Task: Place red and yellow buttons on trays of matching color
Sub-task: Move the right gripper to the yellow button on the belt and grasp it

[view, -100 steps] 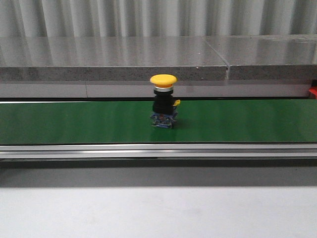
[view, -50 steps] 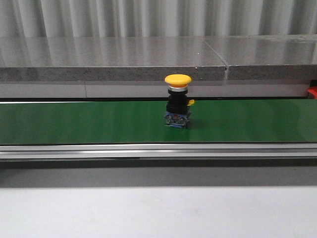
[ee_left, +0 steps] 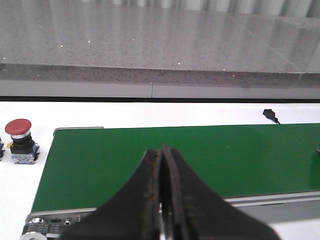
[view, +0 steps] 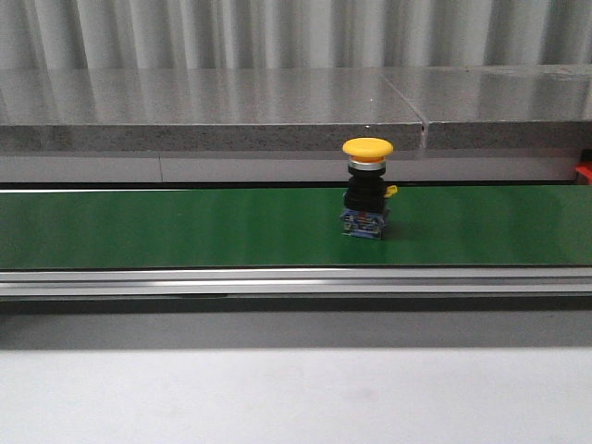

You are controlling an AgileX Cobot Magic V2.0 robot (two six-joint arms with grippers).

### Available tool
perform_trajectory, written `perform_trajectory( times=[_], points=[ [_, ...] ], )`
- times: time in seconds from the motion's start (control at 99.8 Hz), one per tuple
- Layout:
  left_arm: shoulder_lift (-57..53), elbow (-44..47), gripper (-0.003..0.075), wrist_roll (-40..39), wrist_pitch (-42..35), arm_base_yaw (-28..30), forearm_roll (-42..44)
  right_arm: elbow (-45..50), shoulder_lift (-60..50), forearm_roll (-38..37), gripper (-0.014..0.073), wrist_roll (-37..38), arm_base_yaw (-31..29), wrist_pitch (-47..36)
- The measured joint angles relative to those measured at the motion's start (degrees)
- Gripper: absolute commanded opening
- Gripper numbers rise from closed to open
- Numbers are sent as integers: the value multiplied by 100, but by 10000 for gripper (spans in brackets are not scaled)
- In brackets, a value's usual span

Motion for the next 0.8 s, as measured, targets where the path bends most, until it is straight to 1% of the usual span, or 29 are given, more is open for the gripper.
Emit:
perform_trajectory(
  times=[0.15,0.271,0.451,0.672,0.802],
  points=[
    [0,0,-21,0,0,0,0,341,-143,0,570,-216,527,647],
    [0,0,-21,0,0,0,0,596,-143,-10,570,-549,1043,868],
    [0,0,-21,0,0,0,0,852,-143,-10,570,-891,1689,914],
    [0,0,-21,0,0,0,0,864,133,-10,570,-961,2298,895],
    [0,0,-21,0,0,0,0,871,446,-10,570,-993,2624,730]
  ],
)
